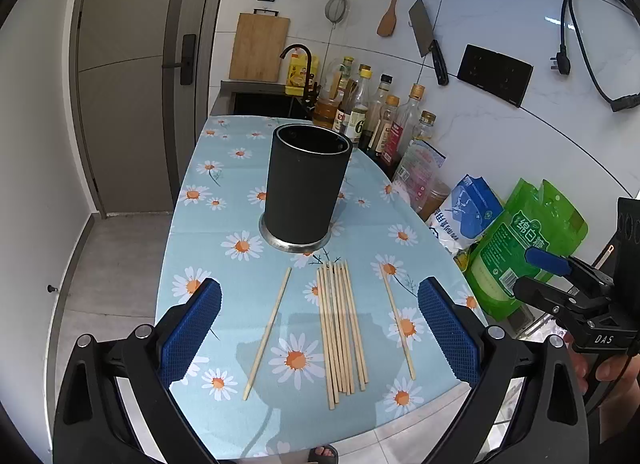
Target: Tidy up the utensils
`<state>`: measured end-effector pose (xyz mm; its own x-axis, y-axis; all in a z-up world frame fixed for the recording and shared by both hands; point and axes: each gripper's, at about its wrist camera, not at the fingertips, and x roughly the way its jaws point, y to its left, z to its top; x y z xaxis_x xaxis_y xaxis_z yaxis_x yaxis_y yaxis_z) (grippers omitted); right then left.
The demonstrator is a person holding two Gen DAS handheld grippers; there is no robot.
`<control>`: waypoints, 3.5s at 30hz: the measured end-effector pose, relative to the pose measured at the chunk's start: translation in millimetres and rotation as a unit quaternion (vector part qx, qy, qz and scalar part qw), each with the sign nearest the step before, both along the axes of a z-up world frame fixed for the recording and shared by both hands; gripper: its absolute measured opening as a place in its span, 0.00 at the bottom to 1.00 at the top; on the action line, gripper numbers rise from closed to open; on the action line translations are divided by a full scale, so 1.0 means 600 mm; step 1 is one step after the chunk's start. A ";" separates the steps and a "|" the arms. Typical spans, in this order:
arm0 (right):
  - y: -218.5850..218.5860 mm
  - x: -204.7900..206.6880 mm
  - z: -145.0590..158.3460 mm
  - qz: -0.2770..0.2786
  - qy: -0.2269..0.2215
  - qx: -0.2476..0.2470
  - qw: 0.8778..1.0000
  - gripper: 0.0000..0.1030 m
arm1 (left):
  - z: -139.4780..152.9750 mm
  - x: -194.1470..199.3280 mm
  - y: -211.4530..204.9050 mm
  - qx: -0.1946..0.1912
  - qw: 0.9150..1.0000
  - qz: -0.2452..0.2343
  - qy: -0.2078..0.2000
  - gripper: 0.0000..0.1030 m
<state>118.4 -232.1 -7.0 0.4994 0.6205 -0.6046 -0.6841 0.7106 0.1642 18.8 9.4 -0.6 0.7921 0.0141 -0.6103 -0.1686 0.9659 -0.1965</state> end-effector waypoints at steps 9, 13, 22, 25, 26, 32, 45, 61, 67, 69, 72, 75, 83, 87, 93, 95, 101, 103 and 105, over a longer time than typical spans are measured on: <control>-0.003 0.003 0.002 -0.011 0.002 0.007 1.000 0.90 | -0.003 0.004 -0.003 0.003 1.000 -0.001 -0.002 0.93; 0.000 0.000 0.004 -0.010 -0.003 -0.002 1.000 0.90 | -0.005 0.003 -0.004 0.003 1.000 -0.002 0.000 0.93; 0.007 -0.006 0.005 -0.002 -0.003 -0.001 1.000 0.90 | -0.002 0.000 -0.010 0.004 1.000 -0.002 0.004 0.93; 0.007 -0.006 0.005 -0.004 -0.004 -0.003 1.000 0.90 | 0.001 -0.002 -0.014 0.007 1.000 -0.001 0.003 0.93; 0.007 -0.007 0.005 -0.004 -0.005 -0.004 1.000 0.90 | 0.002 -0.002 -0.016 0.009 1.000 0.000 0.003 0.93; 0.007 -0.008 0.008 -0.003 0.000 0.003 1.000 0.90 | 0.000 -0.009 -0.008 0.007 1.000 0.003 0.003 0.93; 0.010 -0.011 0.008 0.003 0.003 0.008 1.000 0.90 | 0.004 -0.013 -0.003 0.006 1.000 0.002 0.005 0.93; 0.014 -0.003 0.004 -0.001 0.006 -0.001 1.000 0.90 | -0.002 -0.007 -0.006 0.004 1.000 -0.001 0.014 0.93; 0.018 0.000 0.001 0.002 0.011 -0.002 1.000 0.90 | -0.003 0.000 -0.004 0.003 1.000 -0.005 0.022 0.93; 0.019 0.001 0.000 0.004 0.014 -0.002 1.000 0.90 | -0.003 0.004 -0.003 -0.002 1.000 -0.008 0.025 0.93; 0.021 0.004 -0.001 0.001 0.017 -0.001 1.000 0.90 | -0.002 0.009 -0.003 0.001 1.000 -0.011 0.029 0.93; 0.021 0.011 -0.004 -0.006 0.030 0.003 1.000 0.90 | -0.001 0.016 -0.002 0.003 0.999 -0.017 0.035 0.93; 0.030 0.040 -0.007 -0.045 0.056 0.008 0.997 0.90 | -0.010 0.041 0.016 -0.003 0.997 -0.051 0.065 0.93; 0.039 0.069 -0.013 -0.066 0.086 0.000 0.994 0.90 | -0.020 0.061 0.036 -0.006 0.994 -0.058 0.088 0.93; 0.072 0.108 -0.041 -0.071 0.132 -0.032 0.988 0.90 | -0.058 0.099 0.073 -0.002 0.985 -0.071 0.155 0.93; 0.090 0.122 -0.059 -0.076 0.150 -0.066 0.984 0.90 | -0.072 0.109 0.088 -0.020 0.980 -0.077 0.181 0.93; 0.136 0.159 -0.114 -0.089 0.219 -0.138 0.962 0.78 | -0.093 0.130 0.093 -0.003 0.970 -0.115 0.215 0.93; 0.152 0.172 -0.135 -0.093 0.243 -0.161 0.952 0.73 | -0.099 0.141 0.090 0.006 0.967 -0.126 0.223 0.93; 0.165 0.183 -0.153 -0.091 0.257 -0.180 0.945 0.67 | -0.101 0.148 0.087 0.009 0.965 -0.143 0.220 0.93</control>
